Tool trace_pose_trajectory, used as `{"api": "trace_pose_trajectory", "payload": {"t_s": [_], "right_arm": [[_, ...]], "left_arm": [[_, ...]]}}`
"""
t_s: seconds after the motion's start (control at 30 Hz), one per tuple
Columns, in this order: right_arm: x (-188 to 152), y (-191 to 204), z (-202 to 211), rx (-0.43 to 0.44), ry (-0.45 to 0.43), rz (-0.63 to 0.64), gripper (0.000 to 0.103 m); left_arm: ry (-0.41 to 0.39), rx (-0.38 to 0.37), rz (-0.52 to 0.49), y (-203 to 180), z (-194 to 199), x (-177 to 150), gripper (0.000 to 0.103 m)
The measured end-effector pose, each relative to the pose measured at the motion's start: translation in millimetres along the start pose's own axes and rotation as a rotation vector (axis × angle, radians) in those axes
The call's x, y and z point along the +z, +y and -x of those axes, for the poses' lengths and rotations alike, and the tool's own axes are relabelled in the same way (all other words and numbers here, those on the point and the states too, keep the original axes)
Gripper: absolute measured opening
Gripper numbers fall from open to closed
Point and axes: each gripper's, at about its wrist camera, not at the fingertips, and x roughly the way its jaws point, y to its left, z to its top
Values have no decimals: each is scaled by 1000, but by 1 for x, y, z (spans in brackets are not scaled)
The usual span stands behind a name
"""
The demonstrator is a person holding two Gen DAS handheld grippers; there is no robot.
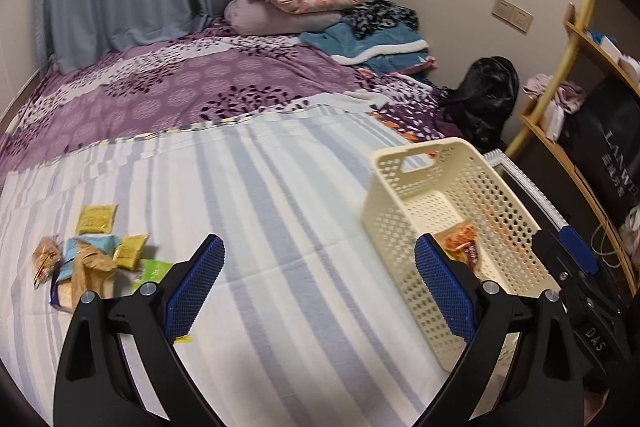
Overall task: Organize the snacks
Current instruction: 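Move both grippers back toward the remaining snack pile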
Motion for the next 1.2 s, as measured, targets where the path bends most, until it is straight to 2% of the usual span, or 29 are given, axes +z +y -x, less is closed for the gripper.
{"api": "trace_pose_trajectory", "payload": {"t_s": [0.37, 0.73, 1.07, 1.2], "right_arm": [[-13, 73, -3, 100, 44, 113, 87], [-49, 145, -20, 234, 171, 216, 88], [-75, 192, -34, 296, 249, 297, 89], [-79, 198, -42, 304, 274, 302, 88]], "left_arm": [[-22, 100, 164, 98, 21, -10, 99], [-57, 222, 298, 191, 47, -20, 100], [-44, 330, 433, 275, 44, -25, 100], [-18, 338, 526, 315, 34, -26, 100]]}}
